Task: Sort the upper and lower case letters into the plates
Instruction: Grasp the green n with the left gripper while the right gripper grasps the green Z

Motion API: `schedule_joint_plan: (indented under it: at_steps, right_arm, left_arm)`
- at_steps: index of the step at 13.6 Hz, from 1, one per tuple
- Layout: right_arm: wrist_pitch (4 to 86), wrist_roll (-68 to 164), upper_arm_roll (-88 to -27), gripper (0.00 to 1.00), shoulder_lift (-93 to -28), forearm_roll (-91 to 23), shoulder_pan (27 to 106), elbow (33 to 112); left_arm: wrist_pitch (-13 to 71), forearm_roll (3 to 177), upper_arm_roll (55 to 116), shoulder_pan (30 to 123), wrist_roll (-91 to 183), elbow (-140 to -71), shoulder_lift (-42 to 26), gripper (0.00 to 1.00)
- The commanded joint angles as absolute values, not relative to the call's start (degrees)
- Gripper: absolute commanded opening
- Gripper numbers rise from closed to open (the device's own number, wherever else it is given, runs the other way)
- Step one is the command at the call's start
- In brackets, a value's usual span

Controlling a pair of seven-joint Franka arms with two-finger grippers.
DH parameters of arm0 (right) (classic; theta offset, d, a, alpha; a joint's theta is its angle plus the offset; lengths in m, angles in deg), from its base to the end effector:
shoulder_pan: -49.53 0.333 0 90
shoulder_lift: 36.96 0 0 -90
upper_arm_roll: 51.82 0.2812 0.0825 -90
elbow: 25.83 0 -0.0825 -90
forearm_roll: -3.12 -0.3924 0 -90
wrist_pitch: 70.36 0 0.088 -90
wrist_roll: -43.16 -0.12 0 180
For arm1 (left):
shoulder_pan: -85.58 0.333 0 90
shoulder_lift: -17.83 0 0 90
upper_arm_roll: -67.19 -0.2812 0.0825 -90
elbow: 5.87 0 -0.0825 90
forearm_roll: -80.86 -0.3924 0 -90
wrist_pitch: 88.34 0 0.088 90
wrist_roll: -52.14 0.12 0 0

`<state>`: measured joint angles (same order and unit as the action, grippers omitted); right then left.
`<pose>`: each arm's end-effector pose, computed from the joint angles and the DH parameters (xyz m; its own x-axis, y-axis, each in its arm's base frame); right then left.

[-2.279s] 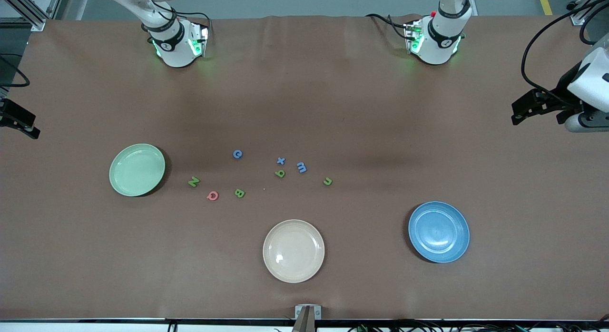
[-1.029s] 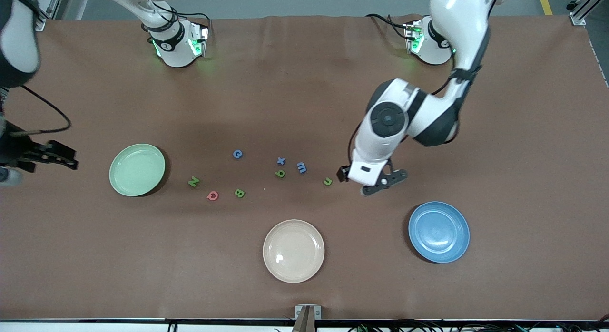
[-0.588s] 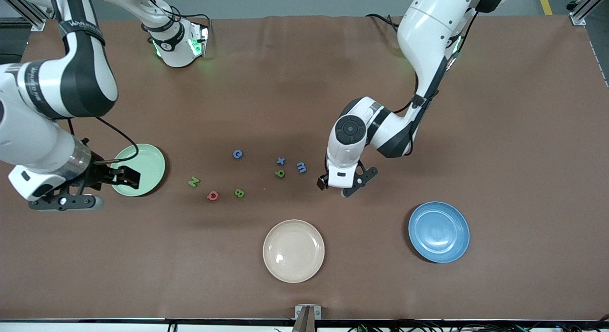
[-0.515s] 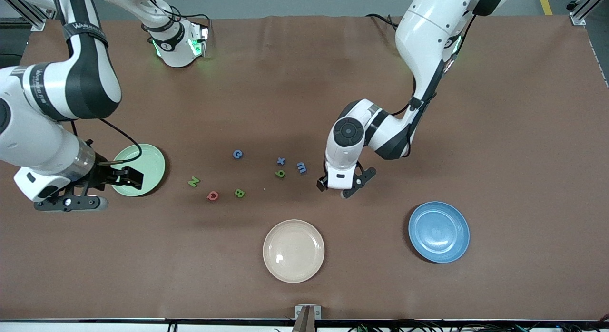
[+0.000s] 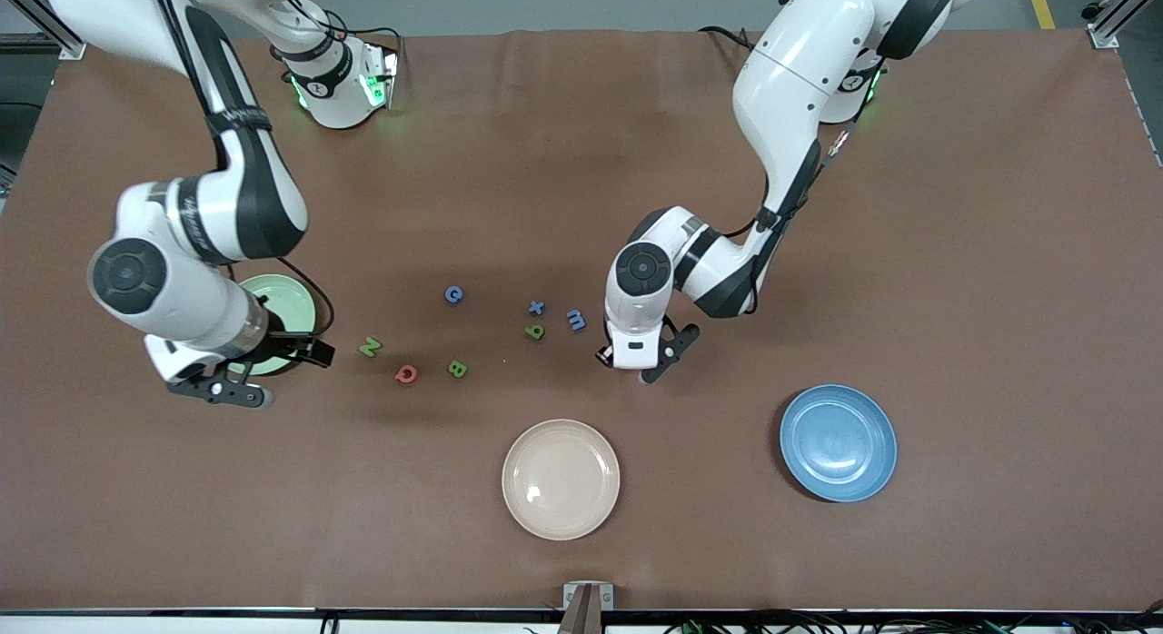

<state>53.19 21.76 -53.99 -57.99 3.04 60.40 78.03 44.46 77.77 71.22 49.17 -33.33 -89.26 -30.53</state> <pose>0.6247 0.0967 0.2872 0.9757 -0.2184 -0.0170 -0.2181 -0.9757 0.0200 0.5403 -0.4500 0.1412 0.7153 0.6987 -0.0106 0.6987 -0.7150 0.0216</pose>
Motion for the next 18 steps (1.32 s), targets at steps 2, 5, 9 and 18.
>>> schedule_joint_plan:
  at_steps: [2, 5, 9, 18]
  right_arm:
    - [66.5, 20.2, -54.1, 1.00, -58.0, -0.8, 60.2, 88.6]
    - [69.5, 17.3, -54.1, 1.00, -61.3, -0.8, 60.2, 89.7]
    - [69.6, 13.5, -54.0, 0.99, -63.2, -0.8, 60.9, 90.5]
    - [72.5, 9.0, -54.0, 0.87, -67.8, -0.9, 63.3, 90.4]
  left_arm:
    - [44.2, 76.9, 70.4, 48.2, -34.3, -87.5, -32.1, 0.43]
    - [44.2, 76.8, 70.4, 48.3, -34.3, -87.5, -32.3, 0.31]
    - [43.2, 73.0, 69.8, 49.2, -33.6, -87.5, -30.1, 0.00]
    - [34.3, 67.9, 66.6, 68.4, -0.5, -89.3, -24.0, 0.00]
